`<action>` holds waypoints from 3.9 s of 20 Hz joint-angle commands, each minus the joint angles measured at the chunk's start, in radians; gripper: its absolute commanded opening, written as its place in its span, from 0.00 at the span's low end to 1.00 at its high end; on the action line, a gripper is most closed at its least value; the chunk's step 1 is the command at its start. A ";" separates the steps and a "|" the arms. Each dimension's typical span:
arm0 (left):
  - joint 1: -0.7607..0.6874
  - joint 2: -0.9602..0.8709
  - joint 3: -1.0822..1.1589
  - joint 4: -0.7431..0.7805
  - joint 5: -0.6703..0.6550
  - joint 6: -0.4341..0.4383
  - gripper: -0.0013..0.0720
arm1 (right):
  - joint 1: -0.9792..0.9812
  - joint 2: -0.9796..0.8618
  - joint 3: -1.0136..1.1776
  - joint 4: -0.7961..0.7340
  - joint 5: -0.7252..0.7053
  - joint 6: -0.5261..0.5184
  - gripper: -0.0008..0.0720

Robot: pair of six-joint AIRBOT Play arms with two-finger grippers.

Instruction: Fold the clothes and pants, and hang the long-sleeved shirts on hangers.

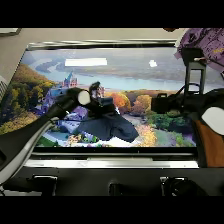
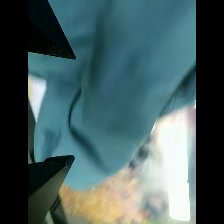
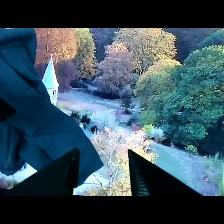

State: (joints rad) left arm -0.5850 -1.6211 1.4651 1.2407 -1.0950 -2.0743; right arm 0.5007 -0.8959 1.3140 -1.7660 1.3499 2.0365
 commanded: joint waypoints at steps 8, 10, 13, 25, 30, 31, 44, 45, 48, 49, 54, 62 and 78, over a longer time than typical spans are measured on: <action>0.544 0.250 0.017 0.346 -0.290 0.191 1.00 | -0.044 -0.212 -0.392 0.802 -0.571 0.226 0.52; 0.627 0.251 0.017 0.346 -0.290 0.191 1.00 | 0.058 -0.334 -0.398 0.910 -0.628 0.156 0.49; 0.705 0.249 0.017 0.346 -0.293 0.191 1.00 | 0.172 -0.484 -0.398 0.934 -0.704 0.193 0.49; 0.754 0.203 0.015 0.346 -0.195 0.190 1.00 | 0.200 -0.498 -0.374 0.869 -0.633 0.285 0.48; 0.754 0.202 0.015 0.346 -0.194 0.190 1.00 | 0.186 -0.458 -0.380 0.689 -0.420 0.397 0.51; 0.754 0.202 0.015 0.346 -0.194 0.190 1.00 | 0.186 -0.463 -0.383 0.680 -0.435 0.396 0.51; 0.754 0.198 0.015 0.346 -0.194 0.190 1.00 | 0.187 -0.594 -0.381 0.853 -0.686 0.333 0.56; 0.754 0.196 0.015 0.346 -0.195 0.190 1.00 | 0.187 -0.595 -0.381 0.854 -0.667 0.334 0.56; 0.754 0.192 0.015 0.346 -0.195 0.190 1.00 | 0.195 -0.595 -0.381 0.857 -0.619 0.332 0.55; 0.754 0.190 0.015 0.346 -0.193 0.190 1.00 | 0.203 -0.595 -0.381 0.854 -0.631 0.332 0.42; 0.784 0.171 0.014 0.339 -0.107 0.191 1.00 | 0.212 -0.595 -0.381 0.848 -0.695 0.332 0.06; 0.876 -0.070 0.012 -0.051 0.035 0.449 1.00 | 0.212 -0.577 -0.381 0.801 -0.554 0.277 0.06; 0.890 -0.255 0.012 -0.386 0.120 0.823 0.99 | 0.212 -0.573 -0.381 0.804 -0.510 0.259 0.06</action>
State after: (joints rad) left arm 0.3031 -1.8549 1.4769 0.9234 -0.9756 -1.2991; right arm 0.7120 -1.4696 0.9321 -0.9619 0.8257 2.2967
